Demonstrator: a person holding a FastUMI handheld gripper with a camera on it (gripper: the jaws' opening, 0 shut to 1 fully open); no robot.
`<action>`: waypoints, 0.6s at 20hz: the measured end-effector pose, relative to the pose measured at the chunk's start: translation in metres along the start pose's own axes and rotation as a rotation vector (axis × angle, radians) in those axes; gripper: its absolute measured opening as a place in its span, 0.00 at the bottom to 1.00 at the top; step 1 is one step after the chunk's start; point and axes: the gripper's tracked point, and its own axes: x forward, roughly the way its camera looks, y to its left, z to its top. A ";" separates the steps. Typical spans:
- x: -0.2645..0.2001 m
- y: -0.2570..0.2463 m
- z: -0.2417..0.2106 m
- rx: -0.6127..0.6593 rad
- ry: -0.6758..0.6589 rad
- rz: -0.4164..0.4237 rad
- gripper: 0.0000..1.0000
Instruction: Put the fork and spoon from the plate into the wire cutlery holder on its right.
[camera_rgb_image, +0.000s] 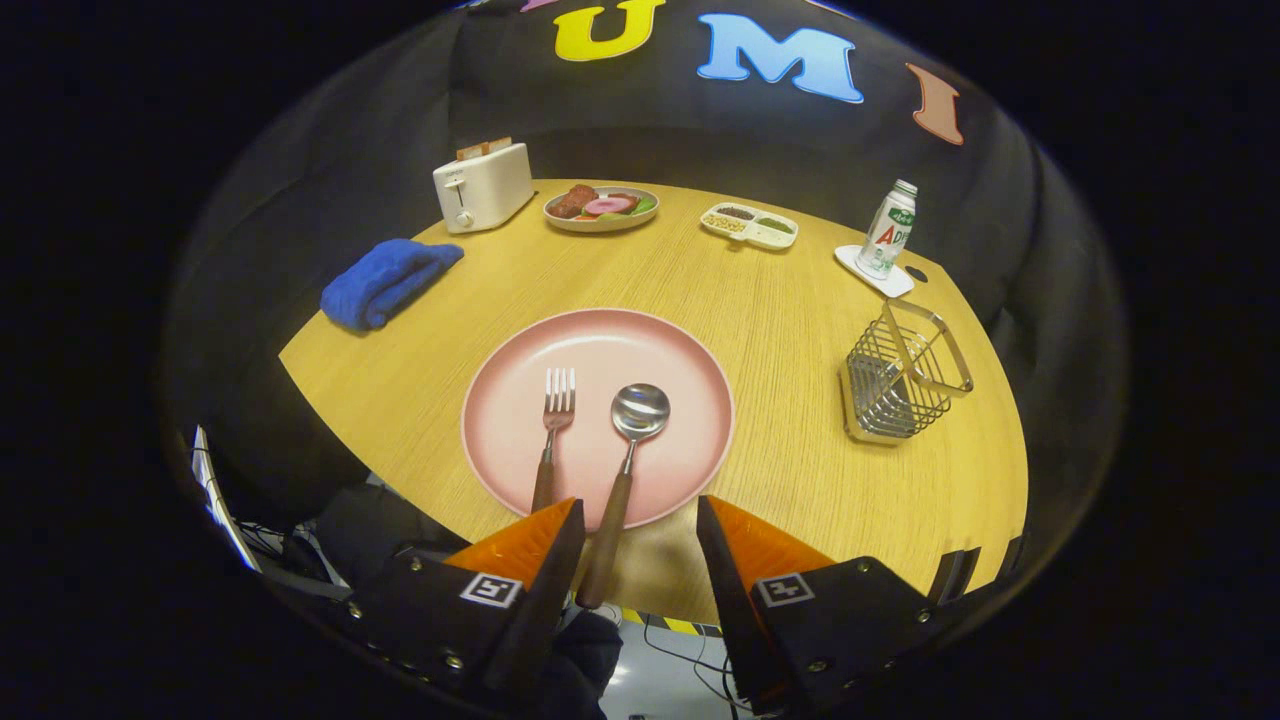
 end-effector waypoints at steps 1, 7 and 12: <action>0.002 0.000 -0.005 0.001 0.019 0.001 0.67; 0.014 0.004 -0.022 0.012 0.098 0.021 0.43; 0.017 0.010 -0.023 0.011 0.127 0.051 0.43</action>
